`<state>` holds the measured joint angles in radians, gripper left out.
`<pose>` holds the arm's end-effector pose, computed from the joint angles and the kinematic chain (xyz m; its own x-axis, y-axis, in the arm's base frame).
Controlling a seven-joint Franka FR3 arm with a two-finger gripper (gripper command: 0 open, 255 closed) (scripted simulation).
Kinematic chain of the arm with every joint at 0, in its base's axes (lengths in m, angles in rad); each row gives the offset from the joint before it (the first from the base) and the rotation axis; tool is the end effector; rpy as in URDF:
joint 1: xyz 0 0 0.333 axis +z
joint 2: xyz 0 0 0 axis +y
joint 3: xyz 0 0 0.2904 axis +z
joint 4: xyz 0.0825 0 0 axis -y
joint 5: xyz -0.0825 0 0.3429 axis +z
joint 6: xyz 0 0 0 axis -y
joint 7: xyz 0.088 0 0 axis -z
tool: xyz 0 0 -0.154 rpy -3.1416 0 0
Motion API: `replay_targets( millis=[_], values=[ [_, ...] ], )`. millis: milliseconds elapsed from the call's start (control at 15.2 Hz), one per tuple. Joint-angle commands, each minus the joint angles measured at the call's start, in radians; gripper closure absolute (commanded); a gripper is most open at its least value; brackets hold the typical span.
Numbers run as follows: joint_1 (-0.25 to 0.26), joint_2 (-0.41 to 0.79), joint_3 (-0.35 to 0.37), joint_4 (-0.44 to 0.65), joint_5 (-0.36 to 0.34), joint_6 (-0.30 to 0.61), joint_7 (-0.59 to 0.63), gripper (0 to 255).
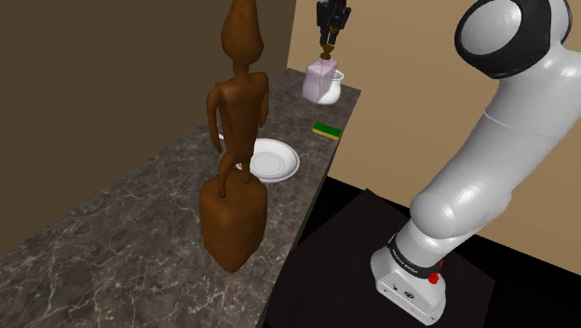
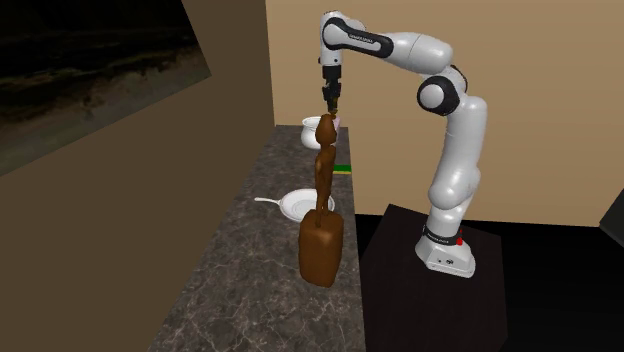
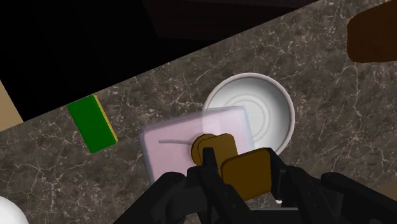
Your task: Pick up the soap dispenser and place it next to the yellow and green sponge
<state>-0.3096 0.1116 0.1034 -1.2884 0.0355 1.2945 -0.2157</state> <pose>0.4991 -0.1015 0.5900 0.9955 0.0204 -0.0921 0.0142 -0.9976 -0.0677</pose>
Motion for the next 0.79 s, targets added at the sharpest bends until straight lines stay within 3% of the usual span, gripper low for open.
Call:
replay_targets(
  millis=[0, 264, 462, 726],
  values=[
    [-0.025, 0.04, -0.02, 0.082, -0.006, -0.044, -0.047, 255],
    [-0.073, 0.158, -0.052, 0.298, -0.015, -0.144, -0.127, 255],
    [-0.106, 0.296, -0.068, 0.545, -0.021, -0.255, -0.179, 255],
    [-0.11, 0.202, -0.068, 0.334, -0.019, -0.138, -0.183, 255]
  ],
)
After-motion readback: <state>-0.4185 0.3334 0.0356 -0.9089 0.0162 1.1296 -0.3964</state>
